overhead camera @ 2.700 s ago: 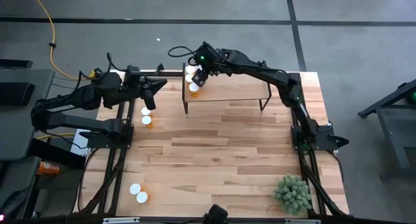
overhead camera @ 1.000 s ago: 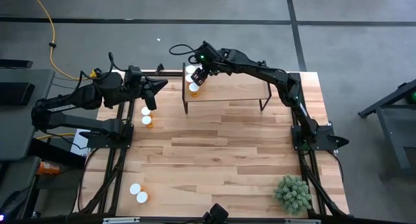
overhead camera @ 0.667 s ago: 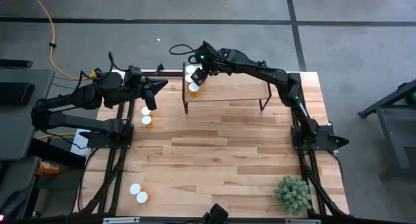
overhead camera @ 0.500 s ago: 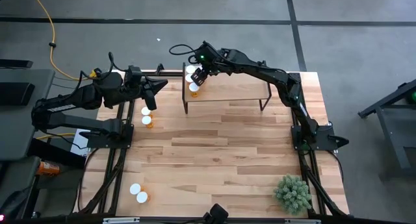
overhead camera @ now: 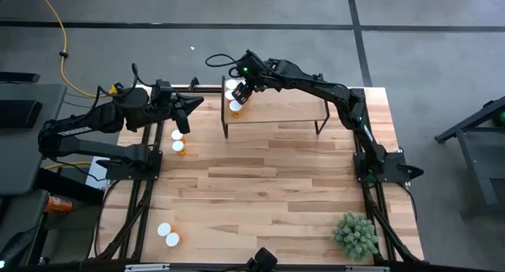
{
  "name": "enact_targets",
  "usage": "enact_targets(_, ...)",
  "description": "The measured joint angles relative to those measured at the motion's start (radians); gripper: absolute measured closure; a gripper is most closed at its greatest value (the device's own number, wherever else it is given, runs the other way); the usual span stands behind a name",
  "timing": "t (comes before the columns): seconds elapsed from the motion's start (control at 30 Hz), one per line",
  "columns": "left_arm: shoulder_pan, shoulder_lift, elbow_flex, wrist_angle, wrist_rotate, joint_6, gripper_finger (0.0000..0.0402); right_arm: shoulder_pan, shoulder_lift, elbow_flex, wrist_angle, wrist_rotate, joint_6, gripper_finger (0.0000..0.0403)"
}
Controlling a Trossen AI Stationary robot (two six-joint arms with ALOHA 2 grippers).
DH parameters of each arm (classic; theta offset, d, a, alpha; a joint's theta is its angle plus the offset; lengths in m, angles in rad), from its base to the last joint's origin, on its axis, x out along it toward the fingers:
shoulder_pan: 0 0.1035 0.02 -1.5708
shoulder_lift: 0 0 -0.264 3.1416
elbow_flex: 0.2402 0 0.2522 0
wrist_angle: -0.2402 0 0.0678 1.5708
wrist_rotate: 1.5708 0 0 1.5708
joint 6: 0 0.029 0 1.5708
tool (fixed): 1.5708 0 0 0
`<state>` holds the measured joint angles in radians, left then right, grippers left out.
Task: Pick and place medicine bottles onto shelf by color
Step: Put the orange pill bottle on the shelf
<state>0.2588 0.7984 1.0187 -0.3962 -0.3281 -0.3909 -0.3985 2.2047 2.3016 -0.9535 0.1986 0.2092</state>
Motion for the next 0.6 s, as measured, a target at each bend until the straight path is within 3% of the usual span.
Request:
enact_targets(0.47, 0.000, 0.000, 0.000, 0.000, 0.000, 0.001, 0.0401, 0.000, 0.000, 0.000, 0.000, -0.008, 0.000, 0.0193)
enact_targets(0.6, 0.000, 0.000, 0.000, 0.000, 0.000, 0.001, 0.0402, 0.000, 0.000, 0.000, 0.000, -0.008, 0.000, 0.0169)
